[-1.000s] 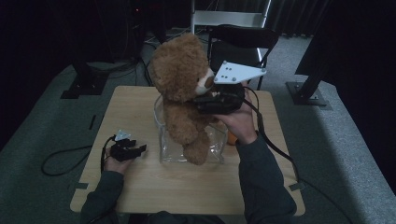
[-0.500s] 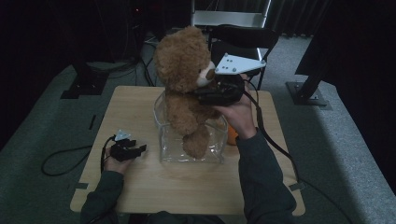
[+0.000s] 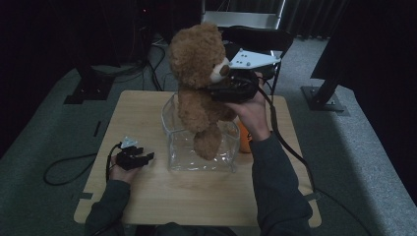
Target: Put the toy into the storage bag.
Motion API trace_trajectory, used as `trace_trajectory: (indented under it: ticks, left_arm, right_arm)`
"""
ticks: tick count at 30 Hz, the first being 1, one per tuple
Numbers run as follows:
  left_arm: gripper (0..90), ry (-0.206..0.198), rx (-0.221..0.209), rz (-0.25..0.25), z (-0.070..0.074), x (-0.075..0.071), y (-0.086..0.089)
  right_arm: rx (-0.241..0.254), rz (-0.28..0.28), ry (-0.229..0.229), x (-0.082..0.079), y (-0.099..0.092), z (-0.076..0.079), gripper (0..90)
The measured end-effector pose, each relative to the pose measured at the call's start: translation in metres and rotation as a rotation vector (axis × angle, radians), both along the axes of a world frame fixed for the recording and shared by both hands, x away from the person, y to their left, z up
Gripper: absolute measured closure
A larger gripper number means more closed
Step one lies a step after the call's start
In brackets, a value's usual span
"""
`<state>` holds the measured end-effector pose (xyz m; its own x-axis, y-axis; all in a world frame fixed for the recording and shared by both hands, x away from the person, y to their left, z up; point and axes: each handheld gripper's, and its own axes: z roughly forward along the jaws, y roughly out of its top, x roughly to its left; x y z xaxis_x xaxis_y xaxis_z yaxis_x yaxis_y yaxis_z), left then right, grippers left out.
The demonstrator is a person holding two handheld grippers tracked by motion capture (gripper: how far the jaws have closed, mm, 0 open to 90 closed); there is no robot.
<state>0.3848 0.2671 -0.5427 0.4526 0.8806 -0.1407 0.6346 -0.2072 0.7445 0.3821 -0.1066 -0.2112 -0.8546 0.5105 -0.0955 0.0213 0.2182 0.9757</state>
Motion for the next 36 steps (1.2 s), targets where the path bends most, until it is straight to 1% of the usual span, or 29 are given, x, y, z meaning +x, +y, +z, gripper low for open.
trace_trajectory:
  ticks: [9,14,22,28,36]
  left_arm:
    - [39.8,0.001,-0.002,-0.001,0.000,0.000,0.000]
    - [39.8,0.001,-0.002,-0.001,0.000,0.000,0.000]
    - [39.8,0.000,-0.002,0.000,0.000,0.000,0.000]
    - [39.8,-0.001,-0.001,0.000,0.000,0.000,0.000]
    - [39.8,-0.001,-0.001,0.001,0.000,0.000,0.000]
  right_arm:
    - [0.022,-0.035,0.012,0.013,-0.003,0.001,37.6]
    - [0.037,-0.064,0.015,0.019,-0.006,0.001,37.6]
    - [0.075,-0.110,0.029,0.026,-0.010,0.003,37.6]
    - [0.095,-0.159,0.041,0.033,-0.013,0.004,37.6]
    - [0.113,-0.243,0.037,0.041,-0.015,0.004,37.6]
